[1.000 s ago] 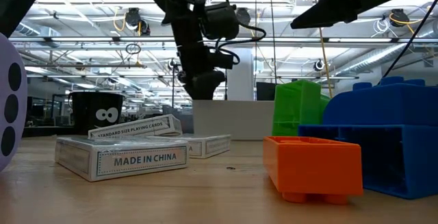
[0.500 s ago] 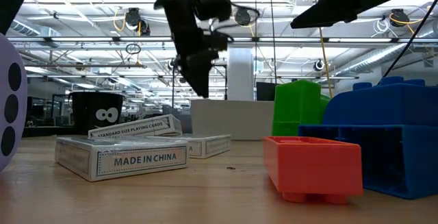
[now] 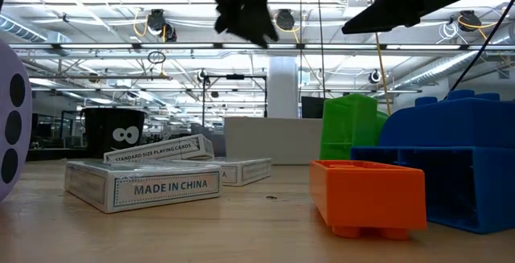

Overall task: Pick & Place Toys
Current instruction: Put the green game piece into the gray bin

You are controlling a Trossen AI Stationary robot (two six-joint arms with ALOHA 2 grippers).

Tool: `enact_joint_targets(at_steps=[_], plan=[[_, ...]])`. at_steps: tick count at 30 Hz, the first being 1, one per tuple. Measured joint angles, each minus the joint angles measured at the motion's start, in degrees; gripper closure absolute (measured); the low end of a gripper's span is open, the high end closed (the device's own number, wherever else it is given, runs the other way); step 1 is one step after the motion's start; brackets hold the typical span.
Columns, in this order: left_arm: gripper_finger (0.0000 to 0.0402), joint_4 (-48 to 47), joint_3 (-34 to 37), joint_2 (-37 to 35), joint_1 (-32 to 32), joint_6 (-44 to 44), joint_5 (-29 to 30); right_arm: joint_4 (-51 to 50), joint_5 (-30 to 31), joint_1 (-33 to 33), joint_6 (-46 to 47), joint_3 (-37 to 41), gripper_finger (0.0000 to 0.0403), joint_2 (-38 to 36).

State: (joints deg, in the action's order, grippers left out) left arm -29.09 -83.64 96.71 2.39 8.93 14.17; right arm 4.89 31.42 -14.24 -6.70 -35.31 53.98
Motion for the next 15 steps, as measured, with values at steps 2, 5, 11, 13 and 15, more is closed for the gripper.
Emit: enact_joint_targets(at_steps=[2, 5, 11, 13, 15], plan=[[0.0192, 2.9, 0.0, 0.4, -2.3, 0.2, -1.8, 0.0, 0.0, 0.0, 0.0, 0.0, 0.0147, 0.0], [0.0192, 4.8, 0.0, 0.5, -5.7, 0.9, -5.3, 0.0, 0.0, 0.0, 0.0, 0.0, 0.0147, 0.0], [0.0192, 5.4, 0.0, 0.5, -12.9, 4.8, -8.7, 0.0, 0.0, 0.0, 0.0, 0.0, 0.0147, 0.0], [0.0192, 5.7, -0.1, 1.4, -15.3, 4.4, -8.7, 0.0, 0.0, 0.0, 0.0, 0.0, 0.0147, 0.0], [0.0192, 5.2, 0.0, 2.2, -17.5, 1.9, -8.6, 0.1, 0.0, 0.0, 0.0, 0.0, 0.0147, 0.0]])
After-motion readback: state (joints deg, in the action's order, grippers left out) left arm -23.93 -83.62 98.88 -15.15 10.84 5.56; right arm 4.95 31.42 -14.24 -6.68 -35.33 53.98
